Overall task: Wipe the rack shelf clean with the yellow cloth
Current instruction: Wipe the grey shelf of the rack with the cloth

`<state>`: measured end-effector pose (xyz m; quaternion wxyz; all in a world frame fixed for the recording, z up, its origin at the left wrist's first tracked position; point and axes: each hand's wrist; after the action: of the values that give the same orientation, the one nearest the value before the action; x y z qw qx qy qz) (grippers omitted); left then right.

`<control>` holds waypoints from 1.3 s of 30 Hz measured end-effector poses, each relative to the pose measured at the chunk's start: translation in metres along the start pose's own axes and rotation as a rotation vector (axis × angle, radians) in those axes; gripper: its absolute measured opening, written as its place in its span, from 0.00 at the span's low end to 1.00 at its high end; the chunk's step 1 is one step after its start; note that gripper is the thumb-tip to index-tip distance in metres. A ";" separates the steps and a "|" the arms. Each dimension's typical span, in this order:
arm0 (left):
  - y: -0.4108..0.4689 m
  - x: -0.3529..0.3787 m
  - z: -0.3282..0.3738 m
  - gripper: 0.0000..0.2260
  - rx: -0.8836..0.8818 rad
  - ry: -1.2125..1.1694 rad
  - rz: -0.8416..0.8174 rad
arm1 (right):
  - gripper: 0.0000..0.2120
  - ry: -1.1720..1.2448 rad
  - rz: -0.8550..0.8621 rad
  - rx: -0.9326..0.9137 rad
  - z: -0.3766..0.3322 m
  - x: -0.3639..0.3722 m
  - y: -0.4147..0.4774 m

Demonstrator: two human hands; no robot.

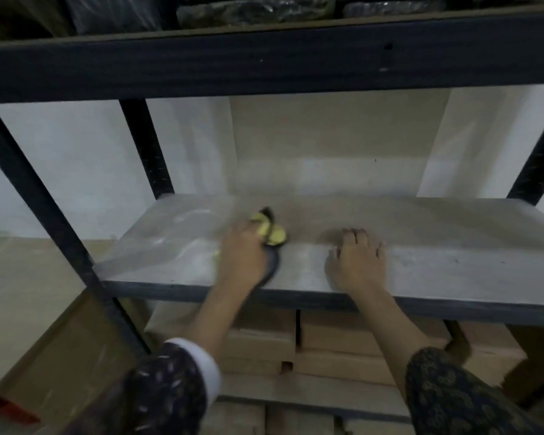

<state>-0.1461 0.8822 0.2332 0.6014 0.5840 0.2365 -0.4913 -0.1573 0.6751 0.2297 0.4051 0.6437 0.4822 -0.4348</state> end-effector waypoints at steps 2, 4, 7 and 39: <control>0.003 0.014 0.046 0.16 0.085 -0.042 -0.070 | 0.25 -0.003 0.018 0.034 0.000 0.004 0.000; -0.001 0.020 0.075 0.20 0.084 0.016 -0.158 | 0.25 -0.008 0.051 0.065 0.000 0.005 0.000; 0.003 0.019 0.064 0.19 0.067 0.112 -0.193 | 0.23 -0.019 0.052 0.077 0.000 0.005 0.001; 0.067 0.027 -0.020 0.17 -0.093 0.194 -0.248 | 0.23 -0.022 0.000 0.095 0.011 0.003 0.019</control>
<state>-0.0709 0.8813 0.2375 0.5370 0.5666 0.3861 -0.4915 -0.1401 0.6617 0.2257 0.3791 0.6576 0.4564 -0.4642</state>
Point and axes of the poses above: each hand's wrist, its own y-axis towards the middle knuckle, its own x-axis out of the palm, z = x × y, and after that the axes turned 6 degrees about x, right-handed
